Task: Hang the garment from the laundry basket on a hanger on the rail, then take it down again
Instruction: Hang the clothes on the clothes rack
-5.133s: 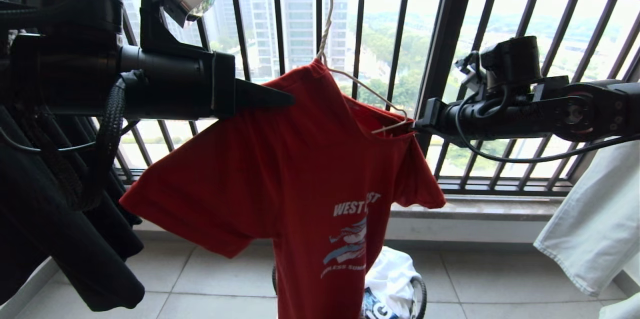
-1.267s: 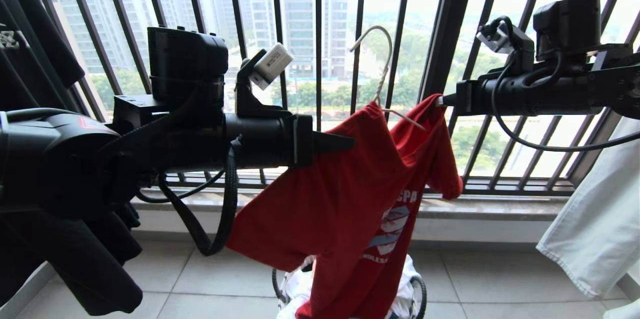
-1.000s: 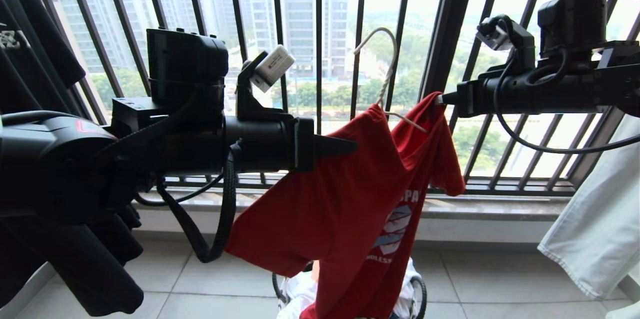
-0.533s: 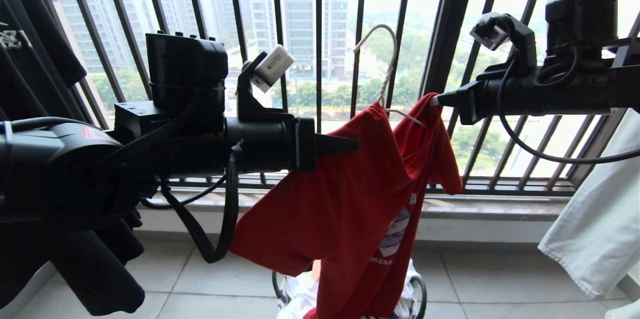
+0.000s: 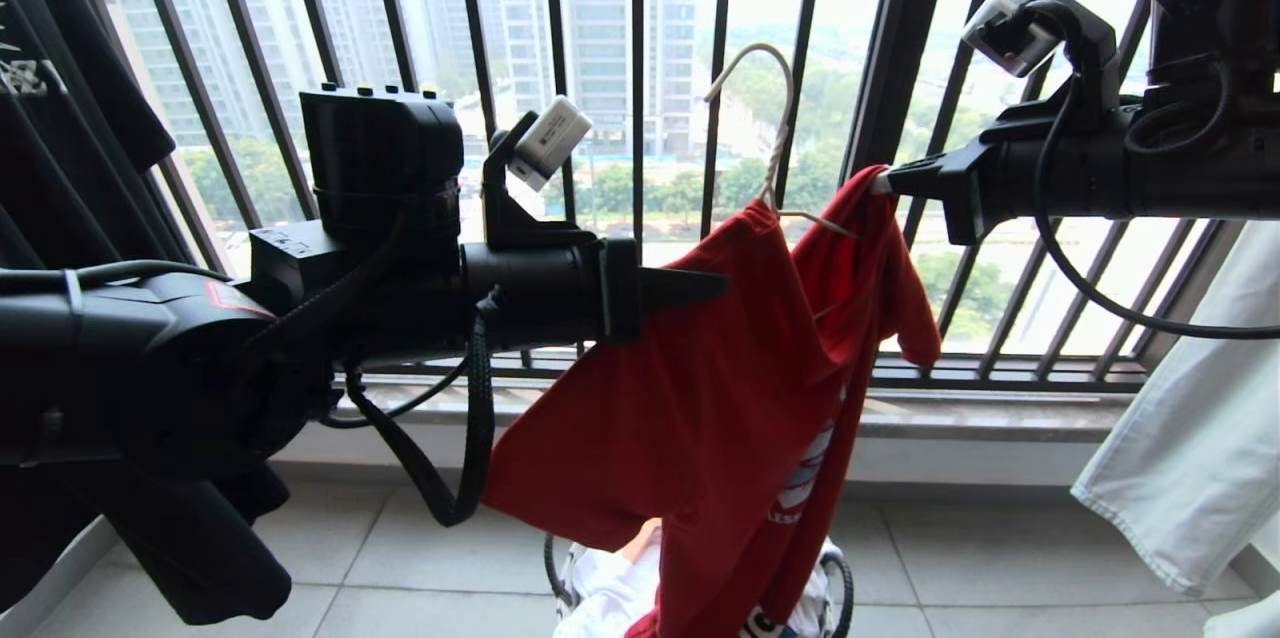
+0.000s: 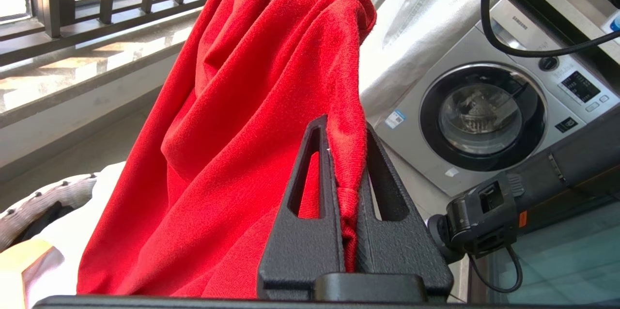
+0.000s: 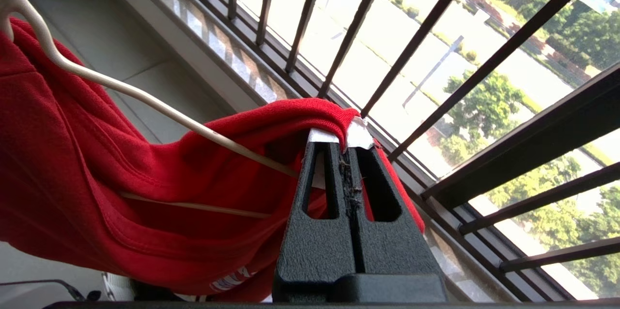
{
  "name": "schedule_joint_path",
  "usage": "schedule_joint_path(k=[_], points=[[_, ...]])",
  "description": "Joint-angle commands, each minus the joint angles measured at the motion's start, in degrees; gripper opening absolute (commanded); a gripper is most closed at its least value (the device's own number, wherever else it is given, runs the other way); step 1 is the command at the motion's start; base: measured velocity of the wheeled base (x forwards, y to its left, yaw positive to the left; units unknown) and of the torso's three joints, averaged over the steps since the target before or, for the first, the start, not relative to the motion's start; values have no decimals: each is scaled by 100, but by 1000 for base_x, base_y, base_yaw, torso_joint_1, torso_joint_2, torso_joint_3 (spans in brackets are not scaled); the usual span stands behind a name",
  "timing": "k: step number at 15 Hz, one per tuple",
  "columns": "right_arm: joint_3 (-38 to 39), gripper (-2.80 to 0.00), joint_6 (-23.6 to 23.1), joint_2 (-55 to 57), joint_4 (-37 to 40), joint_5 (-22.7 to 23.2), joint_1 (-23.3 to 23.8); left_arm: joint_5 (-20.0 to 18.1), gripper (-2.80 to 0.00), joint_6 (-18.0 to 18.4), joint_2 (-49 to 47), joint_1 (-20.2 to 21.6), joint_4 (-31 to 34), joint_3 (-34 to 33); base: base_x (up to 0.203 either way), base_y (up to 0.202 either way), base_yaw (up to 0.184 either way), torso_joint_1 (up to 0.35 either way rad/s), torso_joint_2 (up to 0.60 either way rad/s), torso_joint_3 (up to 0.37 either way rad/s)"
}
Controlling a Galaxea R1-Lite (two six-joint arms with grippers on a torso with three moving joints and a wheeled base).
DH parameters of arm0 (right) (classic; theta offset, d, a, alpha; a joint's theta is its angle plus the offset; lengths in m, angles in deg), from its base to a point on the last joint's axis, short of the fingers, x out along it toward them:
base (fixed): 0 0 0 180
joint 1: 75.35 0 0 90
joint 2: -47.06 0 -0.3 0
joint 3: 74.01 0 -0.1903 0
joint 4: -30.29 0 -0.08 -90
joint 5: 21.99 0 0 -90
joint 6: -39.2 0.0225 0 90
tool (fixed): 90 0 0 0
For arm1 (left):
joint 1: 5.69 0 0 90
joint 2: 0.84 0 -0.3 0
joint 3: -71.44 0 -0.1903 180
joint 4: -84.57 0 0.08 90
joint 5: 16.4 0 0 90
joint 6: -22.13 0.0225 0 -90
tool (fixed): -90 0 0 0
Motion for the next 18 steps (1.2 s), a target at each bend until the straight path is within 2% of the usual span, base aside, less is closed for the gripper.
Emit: schedule_joint_path(k=[1, 3, 5, 10, 18], points=[[-15, -280, -189, -58, -4, -3, -207, -20, -280, -94, -201, 1, -414, -131, 0, 0, 0, 0, 0, 0], [-8, -280, -450, -62, 6, -11, -358, -20, -280, -354, -221, 1, -754, -247, 0, 0, 0, 0, 0, 0], [20, -280, -692, -65, 13, -12, -467, -23, -280, -447, -295, -14, -1169, -424, 0, 0, 0, 0, 0, 0], [213, -280, -760, -375, 4, -20, -626, -28, -280, -945, -490, -46, -2276, -678, 0, 0, 0, 0, 0, 0], [171, -280, -760, -555, -16, -285, -1133, -20, -280, -959, -477, -133, -2404, -779, 0, 0, 0, 0, 0, 0]])
